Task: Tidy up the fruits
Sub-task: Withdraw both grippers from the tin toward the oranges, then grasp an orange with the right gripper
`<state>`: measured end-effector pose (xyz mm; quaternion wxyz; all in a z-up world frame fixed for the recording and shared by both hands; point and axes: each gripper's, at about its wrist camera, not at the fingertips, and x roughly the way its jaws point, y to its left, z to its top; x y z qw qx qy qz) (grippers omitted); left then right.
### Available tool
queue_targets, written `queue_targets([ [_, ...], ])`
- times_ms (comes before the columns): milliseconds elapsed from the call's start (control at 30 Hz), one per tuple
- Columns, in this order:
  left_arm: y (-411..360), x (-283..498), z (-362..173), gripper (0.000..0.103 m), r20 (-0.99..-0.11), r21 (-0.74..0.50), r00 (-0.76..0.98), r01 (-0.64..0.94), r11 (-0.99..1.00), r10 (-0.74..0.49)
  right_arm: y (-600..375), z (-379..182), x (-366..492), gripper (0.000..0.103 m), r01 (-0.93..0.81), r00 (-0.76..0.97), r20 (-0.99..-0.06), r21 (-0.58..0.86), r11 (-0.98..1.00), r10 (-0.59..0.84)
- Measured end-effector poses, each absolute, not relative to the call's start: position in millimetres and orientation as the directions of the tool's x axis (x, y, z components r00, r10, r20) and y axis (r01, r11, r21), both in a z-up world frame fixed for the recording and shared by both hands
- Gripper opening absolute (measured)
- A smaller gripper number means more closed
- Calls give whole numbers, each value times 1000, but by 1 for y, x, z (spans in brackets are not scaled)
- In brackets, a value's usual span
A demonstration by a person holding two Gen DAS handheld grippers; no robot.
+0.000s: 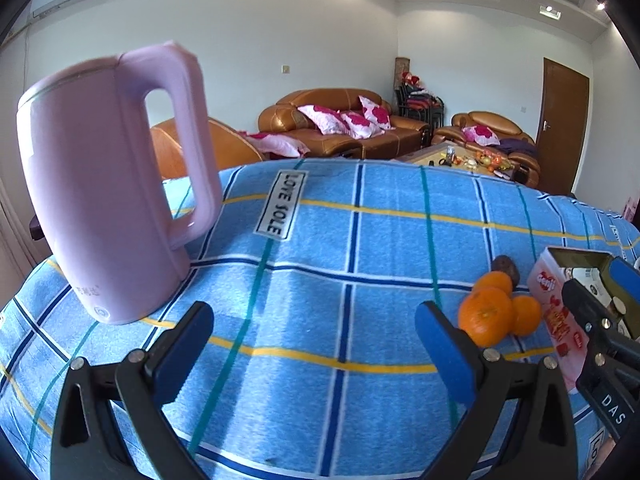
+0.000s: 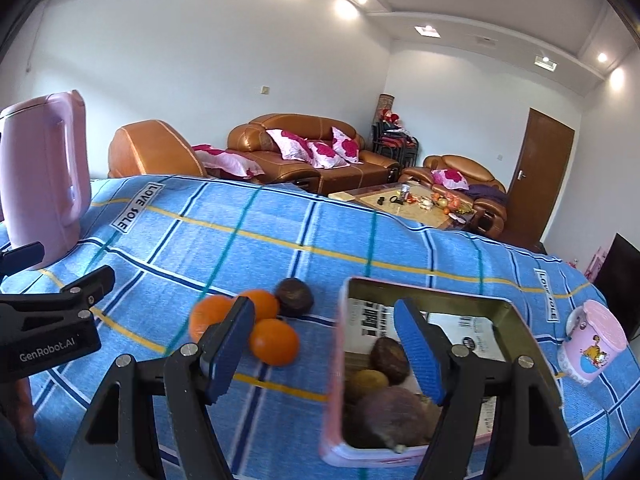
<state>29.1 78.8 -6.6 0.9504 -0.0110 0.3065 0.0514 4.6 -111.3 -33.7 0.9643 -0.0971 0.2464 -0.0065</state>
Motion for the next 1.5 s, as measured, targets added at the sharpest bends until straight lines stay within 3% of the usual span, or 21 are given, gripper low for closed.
queue_targets([
  [333,102,35,-11,103,-614,-12,782,-145,989,107,-119,-27,13,73,-131,859,-512,-190,973,15],
  [567,102,36,-14,103,-631,-41,773,-112,993,61,-127,-21,39,72,-332,757,-642,-219,917,121],
  [600,102,36,-14,103,-633,-48,772,-102,994,49,-127,-24,44,68,-348,734,-667,-213,913,124],
  [667,101,36,-14,103,-634,-55,772,-94,994,38,-125,-32,54,44,-368,692,-711,-203,907,121],
  [733,101,36,-14,103,-633,-58,773,-91,994,34,-122,-43,62,39,-383,656,-746,-195,903,117],
  [1033,93,33,-12,103,-618,-34,786,-51,998,19,-94,-55,67,38,-469,608,-790,-279,838,77],
  [1200,92,32,-11,103,-616,-37,788,-47,998,14,-107,-54,65,37,-509,507,-850,-161,846,143],
  [1500,89,31,-10,103,-604,-42,797,-21,999,-8,-96,-64,69,37,-564,481,-874,-252,786,65],
])
